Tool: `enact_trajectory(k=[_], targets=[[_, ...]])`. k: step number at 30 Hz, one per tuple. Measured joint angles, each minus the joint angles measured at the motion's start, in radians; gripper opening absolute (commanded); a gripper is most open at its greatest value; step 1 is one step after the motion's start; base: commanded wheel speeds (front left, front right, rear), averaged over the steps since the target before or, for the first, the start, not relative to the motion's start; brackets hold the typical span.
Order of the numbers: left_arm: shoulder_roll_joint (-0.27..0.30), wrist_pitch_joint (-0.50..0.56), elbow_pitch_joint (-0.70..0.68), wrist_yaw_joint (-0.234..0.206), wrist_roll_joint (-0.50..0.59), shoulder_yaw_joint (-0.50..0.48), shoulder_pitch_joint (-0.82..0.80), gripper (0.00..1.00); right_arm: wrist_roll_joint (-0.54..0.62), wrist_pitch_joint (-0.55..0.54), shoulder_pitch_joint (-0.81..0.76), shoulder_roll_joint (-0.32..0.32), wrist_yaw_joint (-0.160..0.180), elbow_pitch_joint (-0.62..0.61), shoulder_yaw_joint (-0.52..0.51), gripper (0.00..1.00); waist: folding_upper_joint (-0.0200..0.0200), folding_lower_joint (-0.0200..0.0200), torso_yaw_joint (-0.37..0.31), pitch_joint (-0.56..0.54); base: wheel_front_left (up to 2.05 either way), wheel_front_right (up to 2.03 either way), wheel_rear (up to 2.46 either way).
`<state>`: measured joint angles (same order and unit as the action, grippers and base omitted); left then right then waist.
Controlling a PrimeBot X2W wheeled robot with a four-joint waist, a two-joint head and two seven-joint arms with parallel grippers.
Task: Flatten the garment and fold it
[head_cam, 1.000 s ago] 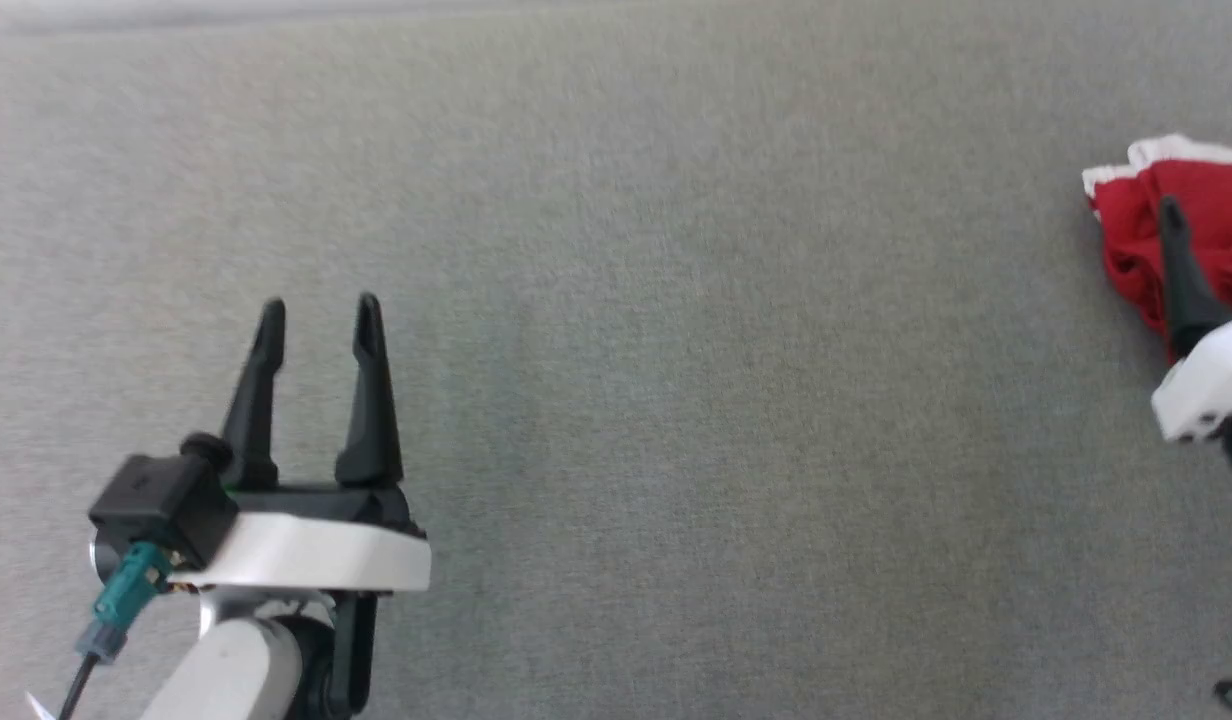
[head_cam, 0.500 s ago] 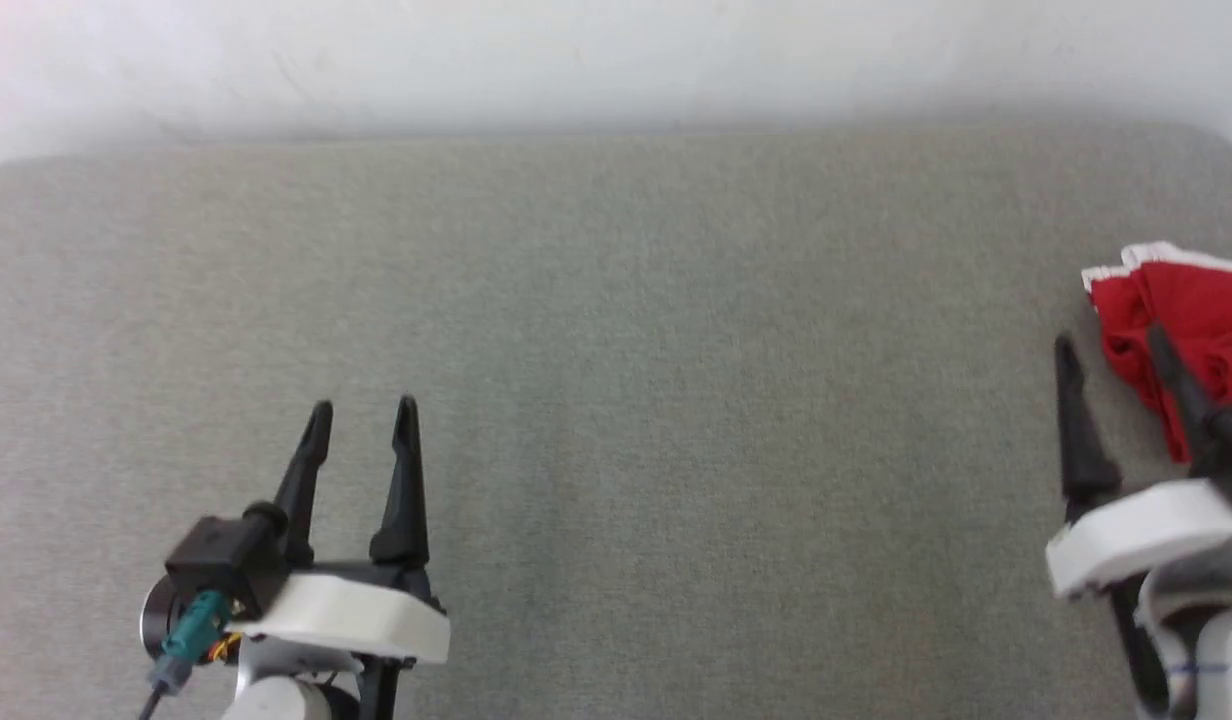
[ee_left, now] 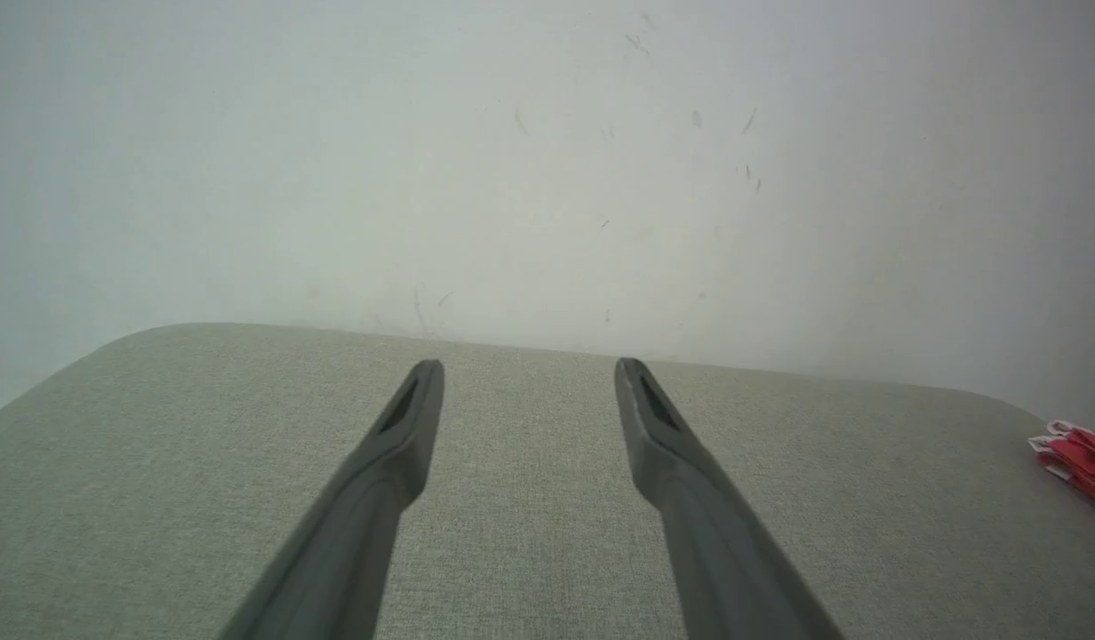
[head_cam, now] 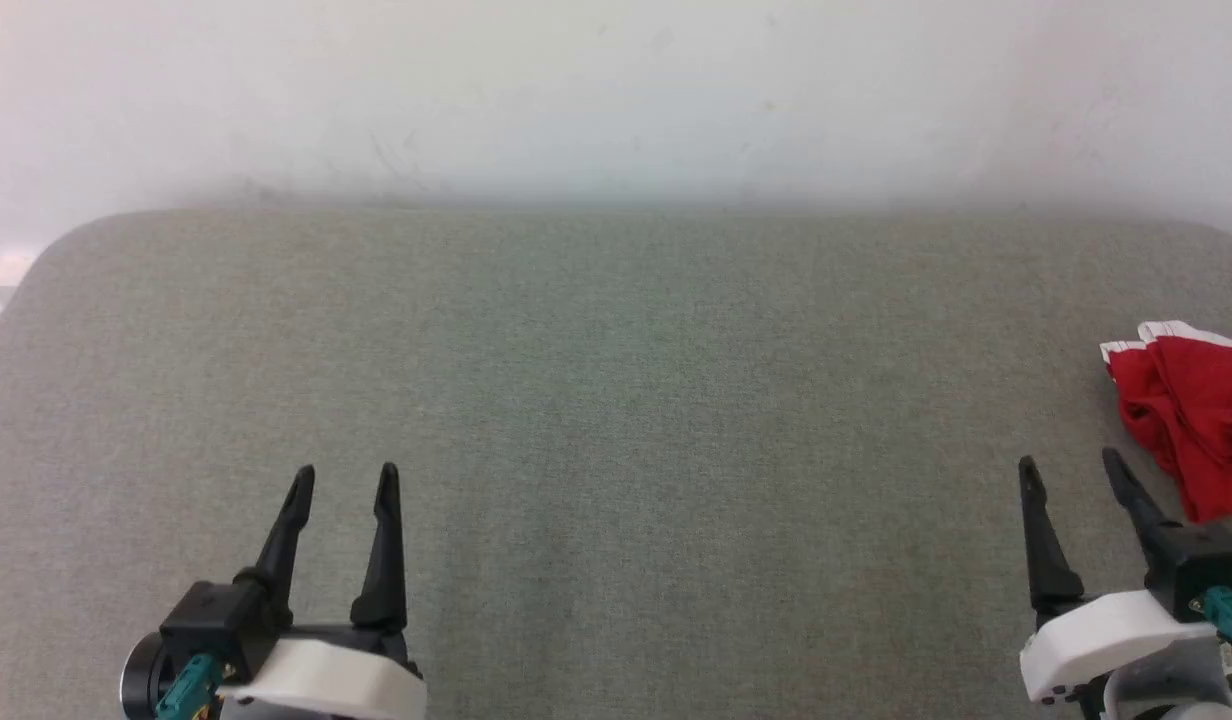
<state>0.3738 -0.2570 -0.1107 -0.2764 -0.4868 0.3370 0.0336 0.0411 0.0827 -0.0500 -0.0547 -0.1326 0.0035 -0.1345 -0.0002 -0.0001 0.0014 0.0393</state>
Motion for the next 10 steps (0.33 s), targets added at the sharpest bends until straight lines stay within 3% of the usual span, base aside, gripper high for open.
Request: enact_trajectory(k=[10], targets=[[-0.044, 0.0, 0.04, 0.075, 0.023, -0.041, 0.052, 1.0, -0.036, 0.026, -0.019, 0.001, 0.0, 0.05, 0.012, 1.0, 0.0, 0.0001, 0.02, -0.018, 0.0, 0.0, 0.0]])
